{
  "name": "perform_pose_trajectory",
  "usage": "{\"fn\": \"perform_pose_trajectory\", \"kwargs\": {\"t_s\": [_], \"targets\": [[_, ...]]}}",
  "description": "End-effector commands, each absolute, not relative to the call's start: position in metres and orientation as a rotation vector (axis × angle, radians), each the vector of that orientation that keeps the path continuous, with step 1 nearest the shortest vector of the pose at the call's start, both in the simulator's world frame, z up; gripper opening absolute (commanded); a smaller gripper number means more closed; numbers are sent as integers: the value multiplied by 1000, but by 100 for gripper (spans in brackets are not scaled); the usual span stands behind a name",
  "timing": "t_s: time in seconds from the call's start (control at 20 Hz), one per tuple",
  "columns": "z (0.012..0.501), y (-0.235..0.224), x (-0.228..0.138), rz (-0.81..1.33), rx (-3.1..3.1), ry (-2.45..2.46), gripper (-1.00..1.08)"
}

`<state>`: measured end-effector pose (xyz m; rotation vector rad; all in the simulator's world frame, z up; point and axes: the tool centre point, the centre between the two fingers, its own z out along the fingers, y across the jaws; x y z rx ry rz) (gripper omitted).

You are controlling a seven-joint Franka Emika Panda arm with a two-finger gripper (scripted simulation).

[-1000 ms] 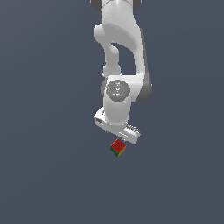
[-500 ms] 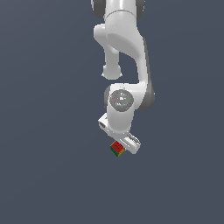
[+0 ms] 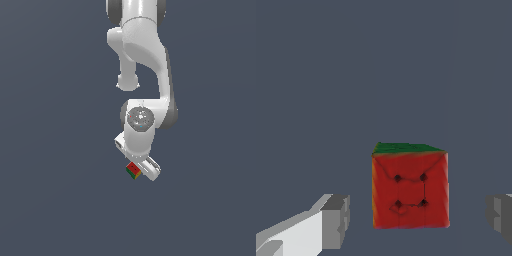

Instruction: Pick up the object and move it to a goal position.

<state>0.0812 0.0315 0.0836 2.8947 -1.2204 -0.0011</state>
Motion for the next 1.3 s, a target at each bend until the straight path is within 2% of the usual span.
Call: {"fn": "perform_pose_trajectory", "kwargs": {"t_s": [0.0, 0.6, 0.9, 0.95, 1.25], "targets": [[84, 32, 81, -1, 2895, -1221, 100], [38, 31, 80, 0, 2892, -1227, 100], [33, 32, 82, 0, 2892, -1227, 100], [33, 32, 82, 0, 2892, -1227, -100], [33, 32, 82, 0, 2892, -1227, -100]]}}
